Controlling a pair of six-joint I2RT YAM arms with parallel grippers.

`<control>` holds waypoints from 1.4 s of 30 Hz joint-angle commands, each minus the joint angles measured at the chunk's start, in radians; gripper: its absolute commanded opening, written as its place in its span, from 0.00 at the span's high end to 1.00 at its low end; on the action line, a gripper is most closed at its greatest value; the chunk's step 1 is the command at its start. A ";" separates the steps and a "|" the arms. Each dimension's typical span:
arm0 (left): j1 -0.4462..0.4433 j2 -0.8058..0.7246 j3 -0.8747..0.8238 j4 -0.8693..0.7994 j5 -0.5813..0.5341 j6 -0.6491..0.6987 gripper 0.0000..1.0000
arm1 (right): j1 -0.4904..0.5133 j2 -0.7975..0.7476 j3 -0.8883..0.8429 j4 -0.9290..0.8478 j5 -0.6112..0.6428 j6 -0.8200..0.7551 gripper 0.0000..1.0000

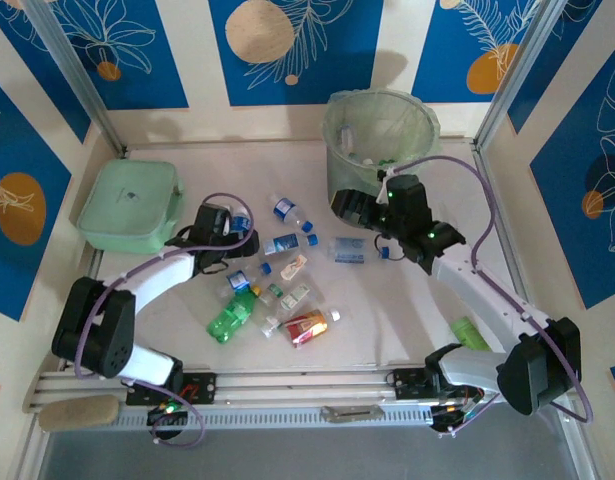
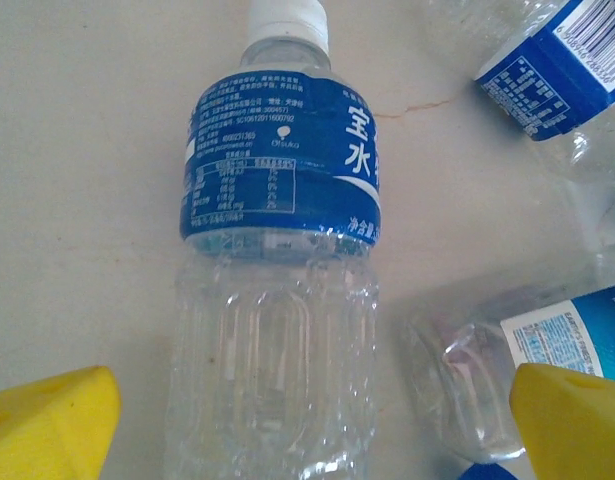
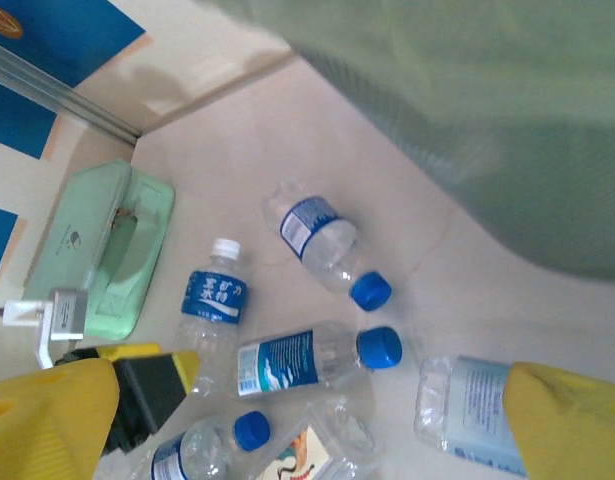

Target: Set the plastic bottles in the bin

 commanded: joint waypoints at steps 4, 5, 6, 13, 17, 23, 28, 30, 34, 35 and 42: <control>0.009 0.104 0.071 -0.073 -0.020 0.064 0.00 | 0.033 -0.018 -0.060 0.109 0.018 0.107 0.01; 0.009 0.119 0.075 -0.071 -0.016 0.064 0.00 | 0.036 -0.008 -0.059 0.110 0.012 0.112 0.01; 0.010 0.130 0.080 -0.070 -0.011 0.066 0.01 | 0.037 -0.001 -0.058 0.112 0.005 0.113 0.01; 0.010 0.203 0.114 -0.075 -0.009 0.071 0.12 | 0.055 0.020 -0.048 0.124 -0.002 0.105 0.01; 0.009 0.227 0.119 -0.073 -0.017 0.074 0.24 | 0.059 0.021 -0.055 0.124 0.006 0.105 0.01; 0.010 0.234 0.111 -0.066 -0.028 0.079 0.41 | 0.061 0.022 -0.056 0.126 0.013 0.106 0.00; 0.009 0.199 0.086 -0.038 -0.024 0.080 0.52 | 0.063 0.043 -0.052 0.128 -0.007 0.108 0.00; 0.009 0.166 0.068 -0.016 -0.016 0.080 0.55 | 0.064 0.059 -0.044 0.124 -0.028 0.112 0.00; 0.008 0.067 0.041 0.014 0.029 0.077 0.55 | 0.072 0.096 -0.022 0.137 -0.082 0.108 0.00; 0.007 0.038 0.035 0.024 0.055 0.077 0.56 | 0.077 0.106 -0.016 0.147 -0.100 0.101 0.00; -0.053 -0.142 -0.016 0.143 0.263 0.063 0.59 | 0.124 0.188 0.050 0.192 -0.187 0.054 0.00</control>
